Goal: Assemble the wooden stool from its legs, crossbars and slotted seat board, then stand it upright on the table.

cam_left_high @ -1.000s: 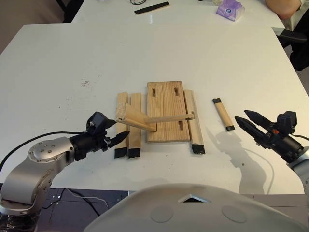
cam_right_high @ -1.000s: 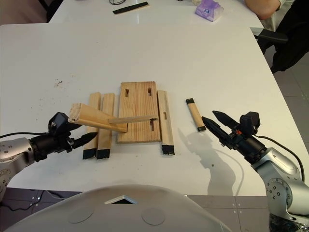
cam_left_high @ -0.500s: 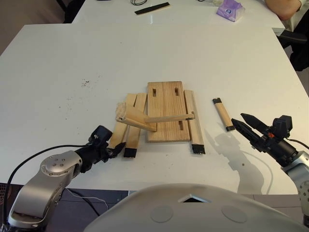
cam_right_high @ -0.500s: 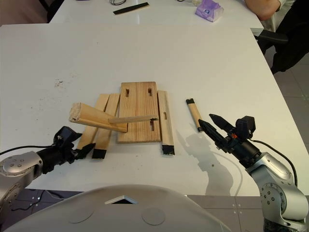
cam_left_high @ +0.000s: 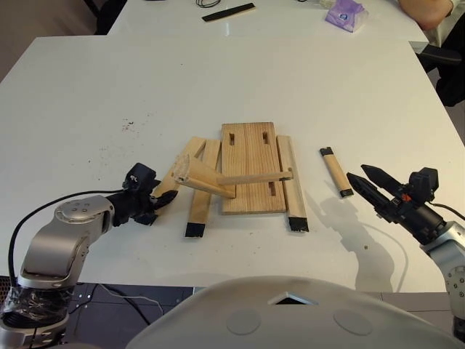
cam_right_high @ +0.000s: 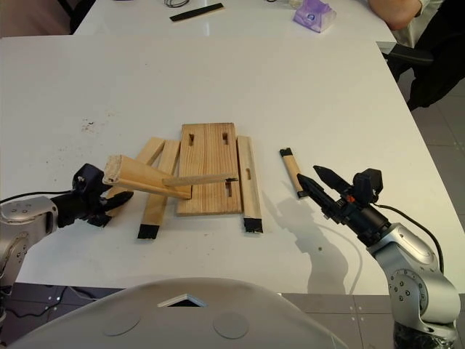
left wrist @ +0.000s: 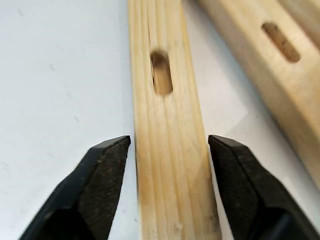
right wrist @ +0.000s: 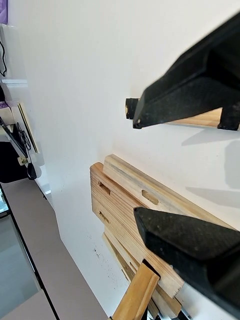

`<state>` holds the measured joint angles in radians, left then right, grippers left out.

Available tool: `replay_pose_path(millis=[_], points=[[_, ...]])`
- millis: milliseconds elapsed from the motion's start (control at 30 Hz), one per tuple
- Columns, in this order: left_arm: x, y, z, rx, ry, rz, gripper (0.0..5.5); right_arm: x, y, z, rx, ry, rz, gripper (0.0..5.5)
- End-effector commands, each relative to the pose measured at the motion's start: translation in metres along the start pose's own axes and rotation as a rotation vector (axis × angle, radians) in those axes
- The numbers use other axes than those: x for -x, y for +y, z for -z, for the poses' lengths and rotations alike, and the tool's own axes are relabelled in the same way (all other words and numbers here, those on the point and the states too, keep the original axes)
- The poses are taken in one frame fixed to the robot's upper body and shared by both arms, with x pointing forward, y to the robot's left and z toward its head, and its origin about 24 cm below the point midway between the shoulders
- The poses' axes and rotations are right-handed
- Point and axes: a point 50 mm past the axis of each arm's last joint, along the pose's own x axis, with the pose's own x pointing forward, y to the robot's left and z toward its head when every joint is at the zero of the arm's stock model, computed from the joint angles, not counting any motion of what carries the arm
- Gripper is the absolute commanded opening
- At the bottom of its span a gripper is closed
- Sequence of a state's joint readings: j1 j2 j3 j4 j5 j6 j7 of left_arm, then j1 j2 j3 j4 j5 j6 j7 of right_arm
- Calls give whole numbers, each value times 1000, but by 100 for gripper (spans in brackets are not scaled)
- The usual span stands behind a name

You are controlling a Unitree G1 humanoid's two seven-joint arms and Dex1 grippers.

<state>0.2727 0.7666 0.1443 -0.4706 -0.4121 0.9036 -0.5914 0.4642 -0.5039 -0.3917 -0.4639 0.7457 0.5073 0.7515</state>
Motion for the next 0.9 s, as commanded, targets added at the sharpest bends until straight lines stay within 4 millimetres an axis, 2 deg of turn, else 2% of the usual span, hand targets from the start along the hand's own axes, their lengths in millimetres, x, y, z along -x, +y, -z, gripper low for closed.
replay_pose_path(millis=[33,167,267,400,467,567,667,767,900], points=[[1,-4,11,48,23,29,209,-3,-4,-6,16,11,-13,288],[-1,1,6,55,-1,7,202,-3,-8,-13,28,-8,-11,288],[-2,11,-19,72,-108,-25,202,-3,-13,-21,35,-35,3,288],[15,28,-94,104,-504,-46,202,-9,-23,-48,45,-125,18,288],[34,23,-134,76,-709,39,202,-14,-22,-69,45,-195,-20,288],[69,-4,-176,-24,-915,321,202,-30,0,-104,58,-274,-213,288],[102,-36,-199,-154,-1028,618,202,-49,35,-132,110,-291,-456,288],[112,-57,-208,-259,-1028,765,202,-63,64,-151,163,-277,-643,288],[108,-76,-209,-331,-942,877,202,-64,96,-171,171,-248,-916,354]])
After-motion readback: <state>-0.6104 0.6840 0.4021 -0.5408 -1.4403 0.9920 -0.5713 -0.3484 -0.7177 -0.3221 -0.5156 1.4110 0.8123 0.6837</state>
